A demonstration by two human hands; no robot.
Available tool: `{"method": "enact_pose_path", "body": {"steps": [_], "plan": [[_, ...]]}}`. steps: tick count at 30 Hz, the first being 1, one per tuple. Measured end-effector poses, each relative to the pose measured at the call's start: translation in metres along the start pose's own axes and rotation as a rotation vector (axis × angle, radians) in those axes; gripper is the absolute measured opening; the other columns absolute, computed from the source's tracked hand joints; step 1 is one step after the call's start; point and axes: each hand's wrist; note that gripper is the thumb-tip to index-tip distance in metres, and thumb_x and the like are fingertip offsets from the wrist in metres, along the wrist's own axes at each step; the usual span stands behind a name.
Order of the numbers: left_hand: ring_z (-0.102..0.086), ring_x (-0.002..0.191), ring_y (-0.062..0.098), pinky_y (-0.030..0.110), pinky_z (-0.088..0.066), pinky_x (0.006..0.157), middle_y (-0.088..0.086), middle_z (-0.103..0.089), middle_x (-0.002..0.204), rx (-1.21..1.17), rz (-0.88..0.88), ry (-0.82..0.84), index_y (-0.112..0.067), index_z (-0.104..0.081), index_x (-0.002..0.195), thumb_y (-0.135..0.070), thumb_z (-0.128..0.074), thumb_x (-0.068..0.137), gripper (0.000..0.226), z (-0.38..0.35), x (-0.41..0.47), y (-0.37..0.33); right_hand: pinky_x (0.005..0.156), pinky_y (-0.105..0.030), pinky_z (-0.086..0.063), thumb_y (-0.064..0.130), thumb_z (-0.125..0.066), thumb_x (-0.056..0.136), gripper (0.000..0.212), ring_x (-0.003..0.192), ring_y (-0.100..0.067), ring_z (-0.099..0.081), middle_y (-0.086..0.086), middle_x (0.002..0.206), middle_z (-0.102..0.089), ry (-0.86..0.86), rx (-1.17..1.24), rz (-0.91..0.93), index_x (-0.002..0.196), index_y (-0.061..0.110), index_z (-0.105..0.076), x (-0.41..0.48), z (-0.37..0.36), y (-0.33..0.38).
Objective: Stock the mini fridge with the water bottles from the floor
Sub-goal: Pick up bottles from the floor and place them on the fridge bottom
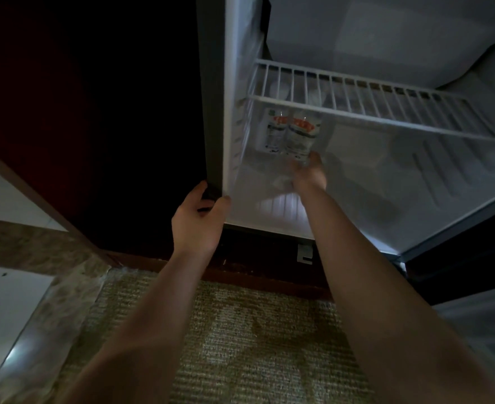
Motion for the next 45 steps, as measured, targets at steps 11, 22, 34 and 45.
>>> {"method": "enact_pose_path", "body": {"steps": [11,22,34,45], "plan": [[-0.056,0.082,0.013,0.027,-0.044,0.069,-0.006,-0.059,0.095,0.056,0.134,0.132,-0.023,-0.027,0.148,-0.034,-0.058,0.089,0.067,-0.002,-0.010,-0.014,0.066,-0.033,-0.052,0.021,-0.066,0.086,0.056,0.079,-0.026,-0.063,-0.006,0.104,-0.060,0.106,0.232,-0.065,0.137,0.012,-0.045,-0.024,0.009,0.001],[-0.059,0.102,0.023,0.037,-0.047,0.087,0.007,-0.062,0.111,0.115,0.277,0.274,-0.015,-0.055,0.111,-0.035,-0.055,0.088,0.031,0.017,-0.032,-0.058,0.061,-0.025,-0.046,0.037,-0.058,0.091,0.024,0.071,-0.015,-0.061,-0.003,0.087,-0.066,0.366,0.176,-0.124,0.105,0.018,-0.060,-0.103,0.060,0.010],[-0.060,0.100,0.018,0.034,-0.045,0.081,0.002,-0.061,0.111,0.173,0.072,0.473,-0.019,-0.054,0.119,-0.033,-0.054,0.090,0.033,0.016,-0.145,-0.136,0.060,-0.024,-0.044,0.031,-0.057,0.094,0.015,0.067,-0.012,-0.059,-0.001,0.085,-0.065,0.371,-0.008,0.046,0.099,0.017,-0.059,-0.222,0.190,0.055],[-0.059,0.091,0.023,0.031,-0.039,0.072,0.006,-0.056,0.099,0.267,-0.147,0.710,-0.016,-0.053,0.096,-0.031,-0.054,0.090,0.016,-0.011,-0.269,-0.186,0.049,-0.018,-0.040,0.022,-0.058,0.093,0.022,0.055,-0.013,-0.055,-0.002,0.074,-0.064,0.016,0.249,-0.119,0.111,0.010,-0.061,-0.334,0.318,0.025]]}}
Point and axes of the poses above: each hand's wrist, its own x-axis towards the middle knuckle, its own z-axis out of the back of the hand, y = z × x
